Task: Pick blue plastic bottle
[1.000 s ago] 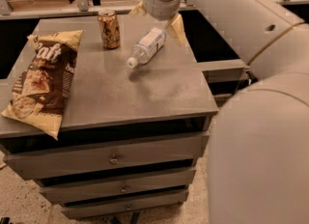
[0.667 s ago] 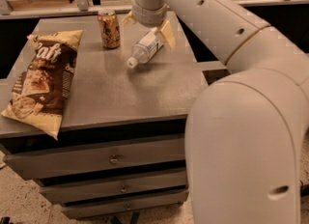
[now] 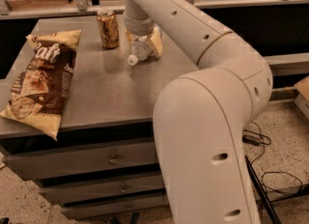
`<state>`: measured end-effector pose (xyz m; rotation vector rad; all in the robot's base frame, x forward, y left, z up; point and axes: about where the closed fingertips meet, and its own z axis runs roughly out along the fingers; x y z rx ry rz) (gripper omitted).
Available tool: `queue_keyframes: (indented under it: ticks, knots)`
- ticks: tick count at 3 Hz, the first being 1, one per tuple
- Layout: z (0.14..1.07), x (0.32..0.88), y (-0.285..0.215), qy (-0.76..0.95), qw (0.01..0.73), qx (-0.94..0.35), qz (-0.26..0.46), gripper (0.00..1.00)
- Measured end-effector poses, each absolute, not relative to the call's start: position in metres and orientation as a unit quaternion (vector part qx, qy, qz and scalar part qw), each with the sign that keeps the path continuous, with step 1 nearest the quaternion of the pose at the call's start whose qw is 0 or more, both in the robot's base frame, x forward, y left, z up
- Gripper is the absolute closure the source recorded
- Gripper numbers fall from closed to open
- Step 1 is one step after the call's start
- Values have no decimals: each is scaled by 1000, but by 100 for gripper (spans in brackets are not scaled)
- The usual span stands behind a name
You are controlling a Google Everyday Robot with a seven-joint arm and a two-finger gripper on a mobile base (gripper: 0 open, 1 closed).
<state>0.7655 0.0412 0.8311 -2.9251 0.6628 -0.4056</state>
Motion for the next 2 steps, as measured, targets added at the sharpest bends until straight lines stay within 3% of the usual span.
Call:
queue_keyframes:
  ticks: [2]
  knots:
    - [837, 765, 41, 219, 58, -965, -134, 100]
